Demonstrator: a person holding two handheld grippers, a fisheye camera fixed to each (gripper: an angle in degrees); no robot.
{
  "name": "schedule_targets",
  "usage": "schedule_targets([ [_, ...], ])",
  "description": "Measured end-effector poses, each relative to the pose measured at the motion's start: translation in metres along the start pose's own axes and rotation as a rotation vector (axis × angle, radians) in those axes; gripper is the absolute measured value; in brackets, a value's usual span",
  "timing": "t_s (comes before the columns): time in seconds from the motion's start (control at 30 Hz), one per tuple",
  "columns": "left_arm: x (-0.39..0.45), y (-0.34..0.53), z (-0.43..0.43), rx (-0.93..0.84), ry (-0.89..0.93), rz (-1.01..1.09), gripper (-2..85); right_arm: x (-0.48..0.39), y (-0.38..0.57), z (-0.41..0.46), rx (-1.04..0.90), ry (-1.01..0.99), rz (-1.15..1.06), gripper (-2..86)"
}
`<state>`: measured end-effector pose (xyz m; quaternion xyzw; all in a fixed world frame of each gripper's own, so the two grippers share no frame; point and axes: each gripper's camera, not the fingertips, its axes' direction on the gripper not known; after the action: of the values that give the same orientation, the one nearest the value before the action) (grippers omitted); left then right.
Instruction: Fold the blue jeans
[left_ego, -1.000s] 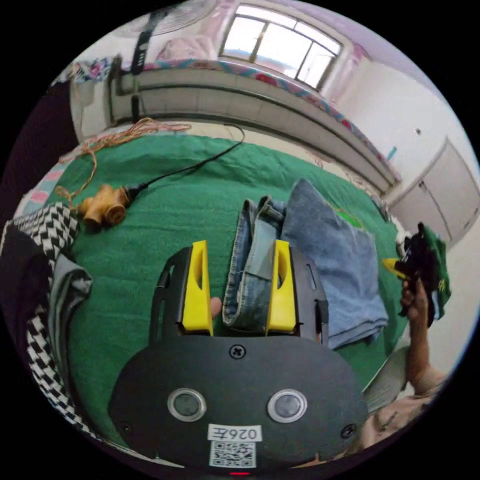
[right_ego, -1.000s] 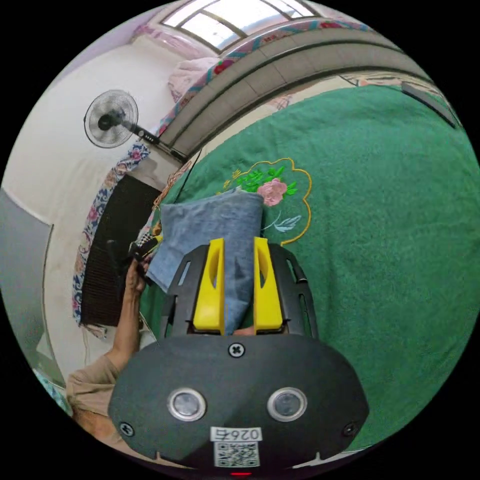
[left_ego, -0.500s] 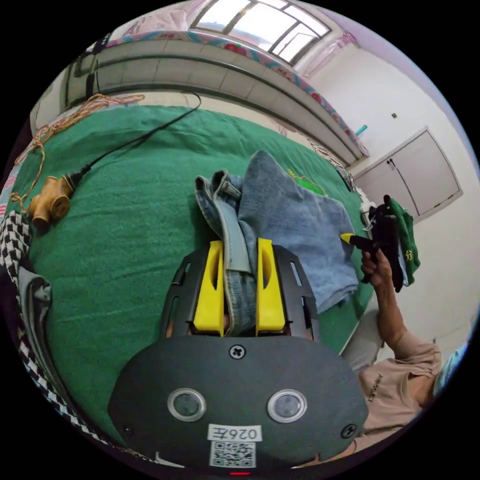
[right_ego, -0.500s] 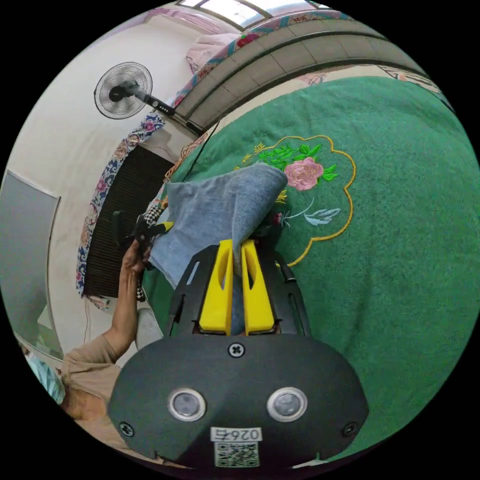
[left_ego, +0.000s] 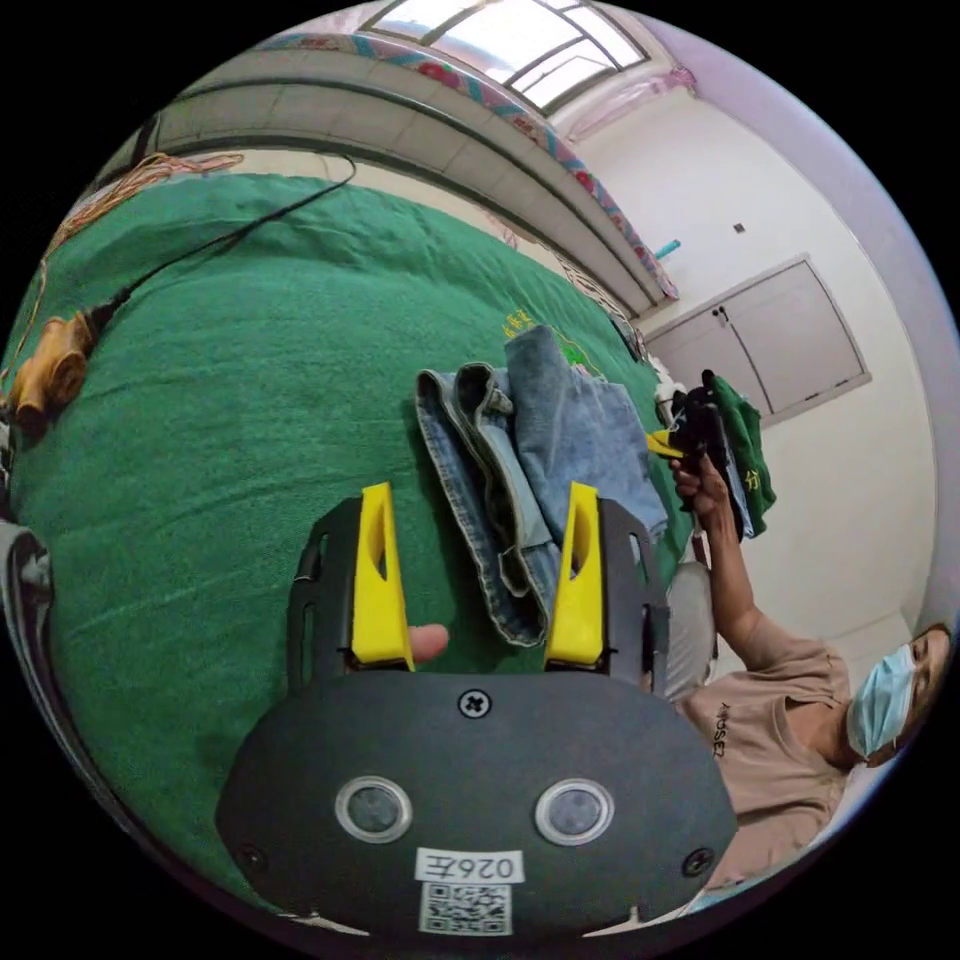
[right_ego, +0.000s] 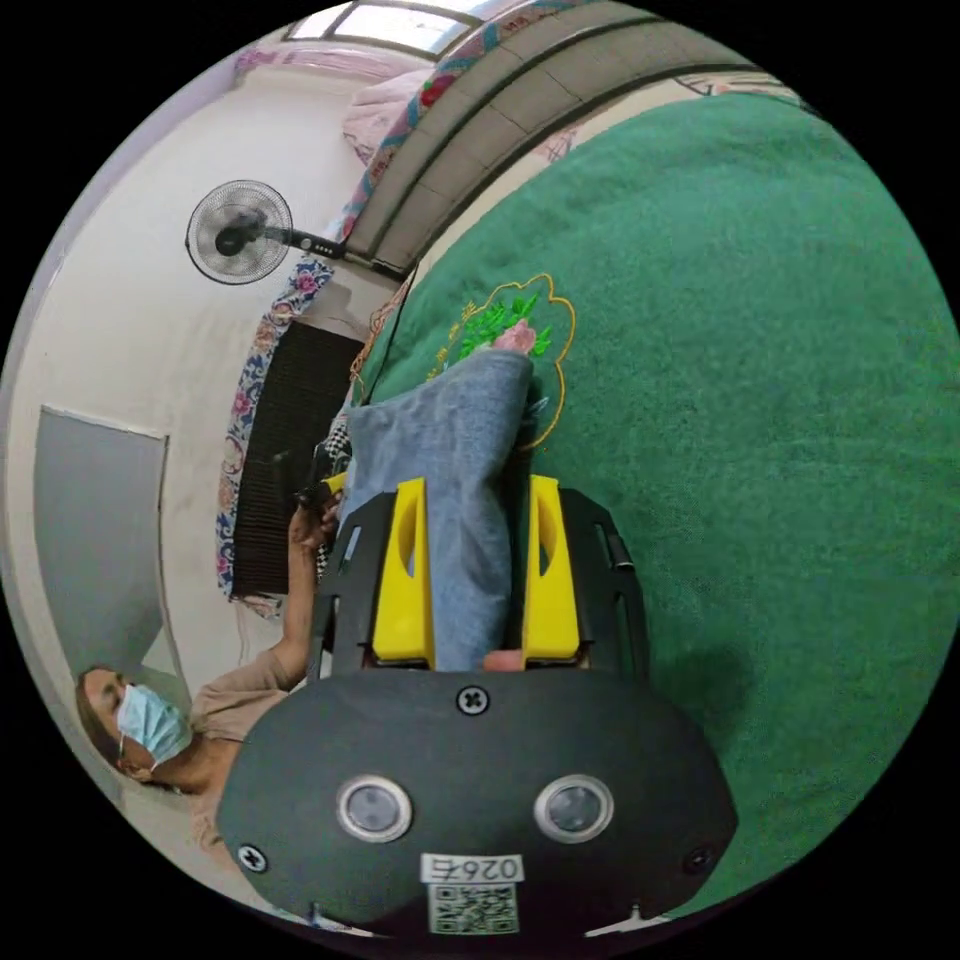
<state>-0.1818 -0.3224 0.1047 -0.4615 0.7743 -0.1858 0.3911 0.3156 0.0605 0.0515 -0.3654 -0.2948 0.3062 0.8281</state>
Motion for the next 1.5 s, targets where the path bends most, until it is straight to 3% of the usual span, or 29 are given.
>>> schedule_targets([
  [0.07,0.002,0.000,0.007,0.006,0.032,-0.005,19.8,0.014,0.000,0.017,-0.086,-0.078,-0.024,9.2],
  [0.13,0.008,-0.004,0.037,-0.091,0.269,0.031,14.0,0.017,0.002,0.025,-0.104,-0.080,-0.044,7.6],
  [0.23,0.027,-0.007,0.064,-0.136,0.133,0.038,14.1,0.023,0.010,0.028,-0.088,-0.074,-0.060,6.2],
  [0.5,0.081,0.006,0.111,-0.160,0.002,0.196,15.1,0.030,0.045,0.014,-0.121,-0.019,-0.104,4.4],
  [0.8,0.138,0.031,0.156,-0.103,-0.044,0.235,8.8,-0.029,0.115,-0.015,-0.076,0.351,-0.282,0.7],
  [0.93,0.197,0.053,0.160,0.024,-0.113,0.318,8.2,-0.084,0.180,-0.056,0.079,0.514,-0.422,0.4],
  [1.13,0.333,0.090,0.158,0.302,-0.032,0.543,8.1,-0.124,0.312,-0.207,0.469,0.477,-0.469,0.2],
  [1.3,0.495,0.077,0.192,0.307,-0.011,0.828,8.0,-0.134,0.435,-0.344,0.716,0.565,-0.448,0.2],
  [1.5,0.697,0.029,0.298,0.176,0.089,1.071,8.2,-0.100,0.563,-0.503,0.982,0.631,-0.241,0.5],
])
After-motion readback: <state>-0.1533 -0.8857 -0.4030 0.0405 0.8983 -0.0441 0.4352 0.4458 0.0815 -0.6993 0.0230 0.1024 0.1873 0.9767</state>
